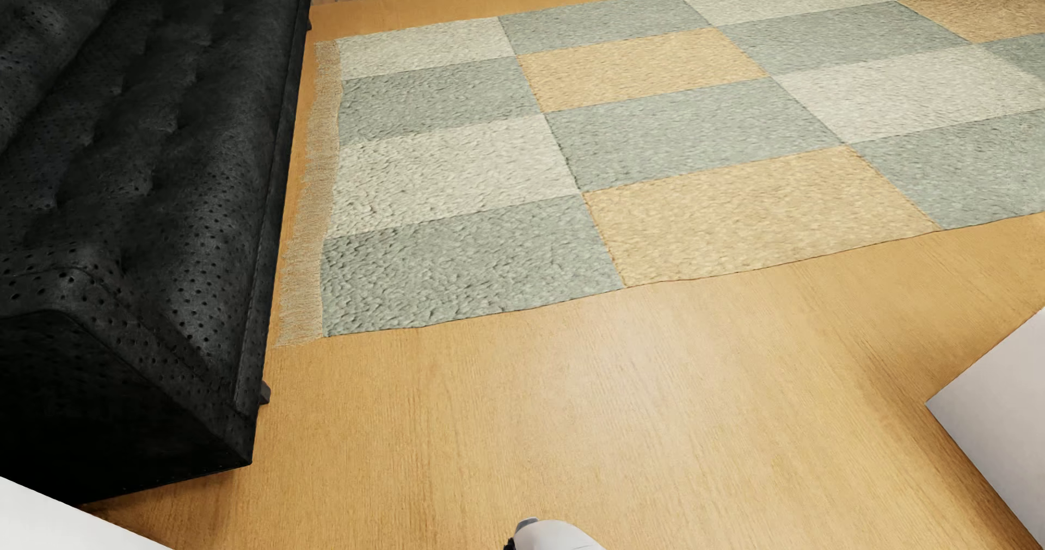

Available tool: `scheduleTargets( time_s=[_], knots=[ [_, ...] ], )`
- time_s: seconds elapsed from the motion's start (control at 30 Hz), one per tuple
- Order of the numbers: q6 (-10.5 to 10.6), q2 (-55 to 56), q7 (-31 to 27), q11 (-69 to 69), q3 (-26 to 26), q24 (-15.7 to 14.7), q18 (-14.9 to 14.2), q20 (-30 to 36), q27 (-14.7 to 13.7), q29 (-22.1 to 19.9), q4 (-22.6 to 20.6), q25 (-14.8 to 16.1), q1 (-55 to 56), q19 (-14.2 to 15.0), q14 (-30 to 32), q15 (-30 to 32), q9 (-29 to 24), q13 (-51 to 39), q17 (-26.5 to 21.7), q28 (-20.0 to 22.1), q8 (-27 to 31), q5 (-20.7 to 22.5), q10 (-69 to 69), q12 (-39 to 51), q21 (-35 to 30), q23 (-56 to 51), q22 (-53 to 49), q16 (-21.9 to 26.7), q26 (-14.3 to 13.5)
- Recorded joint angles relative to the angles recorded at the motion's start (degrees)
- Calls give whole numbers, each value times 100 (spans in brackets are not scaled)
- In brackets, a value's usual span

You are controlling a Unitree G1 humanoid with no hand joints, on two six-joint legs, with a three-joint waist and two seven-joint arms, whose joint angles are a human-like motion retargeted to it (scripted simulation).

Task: Circle the counter

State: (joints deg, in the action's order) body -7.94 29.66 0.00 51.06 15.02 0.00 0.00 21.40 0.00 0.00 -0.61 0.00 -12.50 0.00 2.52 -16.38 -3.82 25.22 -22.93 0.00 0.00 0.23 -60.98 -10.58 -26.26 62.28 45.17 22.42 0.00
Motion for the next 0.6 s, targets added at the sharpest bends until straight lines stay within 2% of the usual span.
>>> scheduleTargets(
  time_s=[0.07,0.1,0.17,0.23,0.27,0.33,0.37,0.4,0.47,0.5,0.53,0.6],
  knots=[
    [-178,-957,0,-452,-466,0,0,612,0,0,-65,0,1476,0,-277,15,-76,-266,65,0,0,472,-2412,-144,-101,-598,650,62,0],
    [-311,-1606,0,-867,-829,0,0,801,0,0,-176,0,2099,0,-258,217,-89,-343,112,0,0,567,-2659,-335,1,-1025,851,57,0],
    [-481,-2798,0,-1687,-1541,0,0,998,0,0,-388,0,3184,0,439,635,-70,-572,188,0,0,542,-1471,-763,166,-1734,1054,2,0],
    [-494,-3751,0,-2212,-2116,0,0,1083,0,0,-346,0,3847,0,1253,1004,-38,-825,181,0,0,272,921,-1159,224,-2344,1020,-66,0],
    [-413,-4156,0,-2334,-2224,0,0,1092,0,0,-258,0,4087,0,1000,1160,17,-939,114,0,0,120,2030,-1317,254,-2668,987,-126,0],
    [-236,-4620,0,-2332,-2424,0,0,1045,0,0,3,0,4540,0,-1093,1677,168,-1034,-57,0,0,-235,3388,-1396,429,-3336,1029,-255,0],
    [-224,-4815,0,-2244,-2576,0,0,1035,0,0,90,0,4666,0,-1702,2074,149,-1054,-69,0,0,-469,3460,-1381,499,-3488,992,-237,0],
    [-251,-4986,0,-2109,-2684,0,0,989,0,0,68,0,4808,0,-1453,2638,152,-1032,-35,0,0,-675,3303,-1344,557,-3453,992,-198,0],
    [-397,-4784,0,-1231,-2505,0,0,953,0,0,-312,0,5173,0,455,4130,375,-842,121,0,0,-933,2521,-1158,574,-2890,1138,-111,0],
    [-485,-4350,0,-279,-2325,0,0,923,0,0,-573,0,5131,0,888,4430,365,-784,202,0,0,-997,1948,-1010,507,-2440,1217,-66,0],
    [-523,-3758,0,925,-2138,0,0,894,0,0,-840,0,4749,0,811,3710,217,-805,245,0,0,-982,1641,-797,352,-2012,1235,-2,0],
    [-376,-2476,0,2588,-1655,0,0,799,0,0,-1099,0,3248,0,263,1095,-47,-785,222,0,0,-791,2147,-334,32,-1418,1139,98,0]
  ],
)
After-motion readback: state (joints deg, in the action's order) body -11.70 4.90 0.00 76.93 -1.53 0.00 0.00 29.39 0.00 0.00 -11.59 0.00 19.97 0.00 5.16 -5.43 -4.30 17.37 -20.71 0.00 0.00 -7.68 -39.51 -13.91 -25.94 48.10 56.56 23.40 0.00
